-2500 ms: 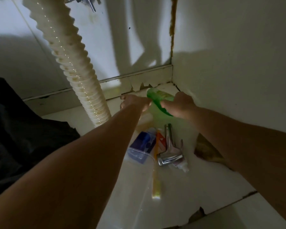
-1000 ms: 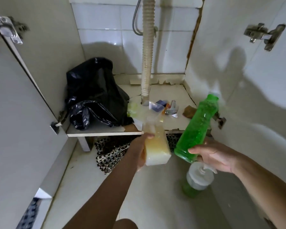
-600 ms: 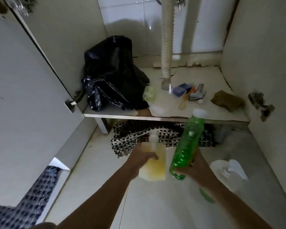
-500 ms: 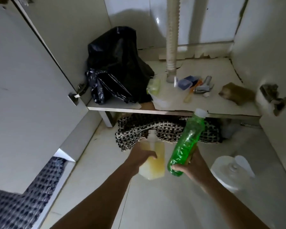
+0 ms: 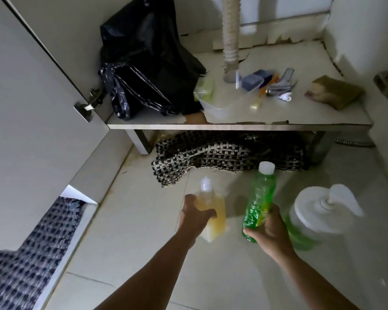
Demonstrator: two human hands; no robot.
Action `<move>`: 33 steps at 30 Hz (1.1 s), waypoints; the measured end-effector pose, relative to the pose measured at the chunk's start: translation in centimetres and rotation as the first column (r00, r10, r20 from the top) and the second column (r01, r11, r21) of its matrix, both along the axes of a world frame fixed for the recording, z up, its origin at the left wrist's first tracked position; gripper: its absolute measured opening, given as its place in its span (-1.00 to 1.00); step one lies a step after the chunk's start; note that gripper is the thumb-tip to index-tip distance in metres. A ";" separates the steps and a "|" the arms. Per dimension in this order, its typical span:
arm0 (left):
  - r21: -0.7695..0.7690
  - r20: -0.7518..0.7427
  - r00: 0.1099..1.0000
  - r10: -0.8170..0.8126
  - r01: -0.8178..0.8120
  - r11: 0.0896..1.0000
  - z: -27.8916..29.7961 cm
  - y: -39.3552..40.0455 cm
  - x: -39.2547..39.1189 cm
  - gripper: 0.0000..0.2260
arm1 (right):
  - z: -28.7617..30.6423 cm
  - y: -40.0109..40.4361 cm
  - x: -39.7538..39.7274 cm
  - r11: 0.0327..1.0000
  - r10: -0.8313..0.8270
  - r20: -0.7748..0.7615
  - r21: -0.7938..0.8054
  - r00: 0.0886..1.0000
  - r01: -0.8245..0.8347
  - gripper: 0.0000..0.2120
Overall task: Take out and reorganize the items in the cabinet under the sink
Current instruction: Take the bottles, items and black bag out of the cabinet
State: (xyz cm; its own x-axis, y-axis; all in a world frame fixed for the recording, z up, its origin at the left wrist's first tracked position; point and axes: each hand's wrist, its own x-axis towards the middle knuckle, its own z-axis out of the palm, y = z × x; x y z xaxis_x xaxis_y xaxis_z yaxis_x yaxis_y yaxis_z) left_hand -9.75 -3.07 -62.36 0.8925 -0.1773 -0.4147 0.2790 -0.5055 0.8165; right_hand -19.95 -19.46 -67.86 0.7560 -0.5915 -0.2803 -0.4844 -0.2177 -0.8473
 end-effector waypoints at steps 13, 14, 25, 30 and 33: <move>0.078 0.183 0.972 -0.146 0.134 0.988 -2.4 -1.3 -3.4 -0.35 | -0.3 -1.4 0.4 0.980 -0.007 0.064 -0.197 0.998 0.020 -0.27; 0.076 0.176 0.974 -0.140 0.129 0.989 -2.6 -1.4 -3.6 -0.34 | -0.2 -1.6 0.4 0.982 -0.009 0.052 -0.190 0.999 0.019 -0.26; 0.478 -0.252 0.747 -0.615 0.649 0.593 1.3 0.1 0.3 -0.30 | 5.4 -1.4 -1.5 0.953 0.190 -0.464 -0.123 0.865 -0.275 -0.68; 0.735 -0.291 0.615 -0.733 0.634 0.240 10.1 -0.6 7.7 -0.61 | 12.8 -0.5 -1.3 0.756 0.382 -0.583 -0.250 0.717 -0.605 -0.79; 0.706 -0.134 0.686 -0.715 0.573 0.417 15.2 -2.1 11.4 -0.76 | 17.9 0.1 0.4 0.735 0.457 -0.459 -0.287 0.762 -0.614 -0.76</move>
State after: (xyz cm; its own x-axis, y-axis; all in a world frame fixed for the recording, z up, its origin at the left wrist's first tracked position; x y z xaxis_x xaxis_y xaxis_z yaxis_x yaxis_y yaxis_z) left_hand 1.68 -5.20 -47.11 0.6967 -0.4798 -0.5333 -0.4649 -0.8682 0.1736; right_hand -19.54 -19.36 -49.92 0.8814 -0.2292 -0.4129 -0.4098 -0.8059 -0.4274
